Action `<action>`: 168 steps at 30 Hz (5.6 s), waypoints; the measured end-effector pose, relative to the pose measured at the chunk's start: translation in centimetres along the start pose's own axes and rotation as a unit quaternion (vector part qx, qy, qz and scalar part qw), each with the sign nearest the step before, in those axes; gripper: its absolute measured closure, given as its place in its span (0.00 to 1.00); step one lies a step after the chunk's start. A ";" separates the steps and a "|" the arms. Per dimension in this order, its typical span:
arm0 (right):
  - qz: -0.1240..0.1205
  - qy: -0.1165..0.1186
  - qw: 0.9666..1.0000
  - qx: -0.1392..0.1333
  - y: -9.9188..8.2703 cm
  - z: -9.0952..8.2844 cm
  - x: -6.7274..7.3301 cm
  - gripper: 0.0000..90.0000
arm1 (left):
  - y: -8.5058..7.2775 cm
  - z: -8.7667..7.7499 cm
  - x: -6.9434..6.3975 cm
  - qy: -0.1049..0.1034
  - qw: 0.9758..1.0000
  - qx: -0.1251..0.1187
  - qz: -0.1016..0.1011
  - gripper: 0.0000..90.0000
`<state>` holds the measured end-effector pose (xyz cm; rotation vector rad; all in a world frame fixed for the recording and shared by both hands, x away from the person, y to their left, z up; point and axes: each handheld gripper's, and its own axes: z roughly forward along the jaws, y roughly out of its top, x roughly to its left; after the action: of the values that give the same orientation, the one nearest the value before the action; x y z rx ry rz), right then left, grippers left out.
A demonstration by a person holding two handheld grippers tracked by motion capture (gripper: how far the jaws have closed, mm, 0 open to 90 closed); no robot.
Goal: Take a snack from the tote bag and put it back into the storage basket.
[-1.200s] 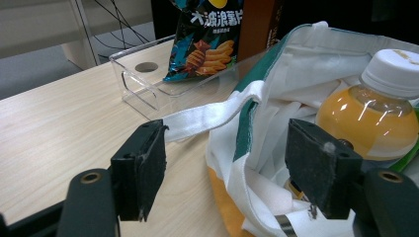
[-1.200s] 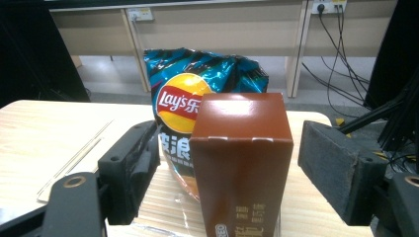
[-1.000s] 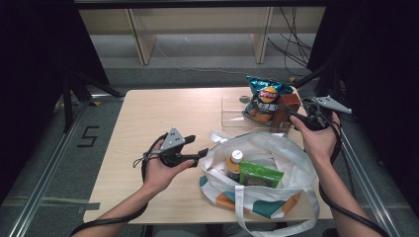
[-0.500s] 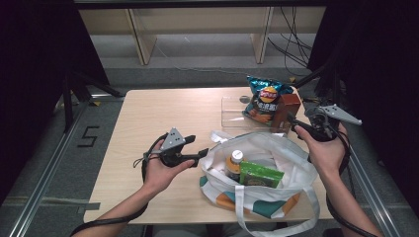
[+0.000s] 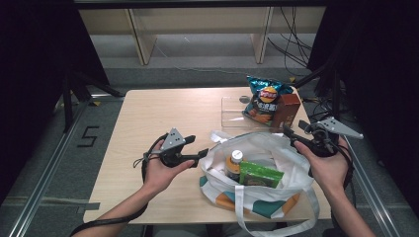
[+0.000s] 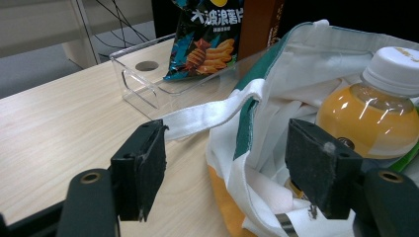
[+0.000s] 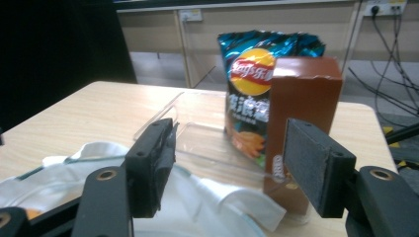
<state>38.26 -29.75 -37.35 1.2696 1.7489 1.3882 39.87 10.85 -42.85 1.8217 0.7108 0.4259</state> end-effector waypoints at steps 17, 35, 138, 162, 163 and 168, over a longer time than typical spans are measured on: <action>0.007 0.031 0.999 0.010 -0.9 -1.7 1.3 0.43 | 0.1 -0.2 0.1 0.004 1.000 -0.003 -0.003 0.35; -0.009 0.076 0.997 0.028 -3.1 -3.0 2.5 0.44 | 0.1 -0.3 0.1 0.006 1.000 -0.002 -0.005 0.35; -0.088 0.172 0.977 0.085 -4.0 -5.5 4.7 1.00 | 0.0 -0.2 0.0 0.007 1.000 -0.003 -0.005 0.35; -0.125 0.159 0.978 0.042 -0.4 -5.5 3.8 1.00 | 0.1 -0.3 0.1 0.005 1.000 -0.007 -0.007 0.35; -0.120 0.156 0.979 0.046 -0.2 -5.6 3.9 1.00 | 0.1 -0.2 0.1 0.004 1.000 -0.008 -0.008 0.35; -0.124 0.153 0.980 0.037 0.8 -5.7 3.6 1.00 | 0.1 -0.3 0.1 0.008 1.000 -0.005 -0.004 0.35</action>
<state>32.19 -28.82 -34.40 0.8682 2.1012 1.4382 39.80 11.15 -42.62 1.8073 0.7254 0.4373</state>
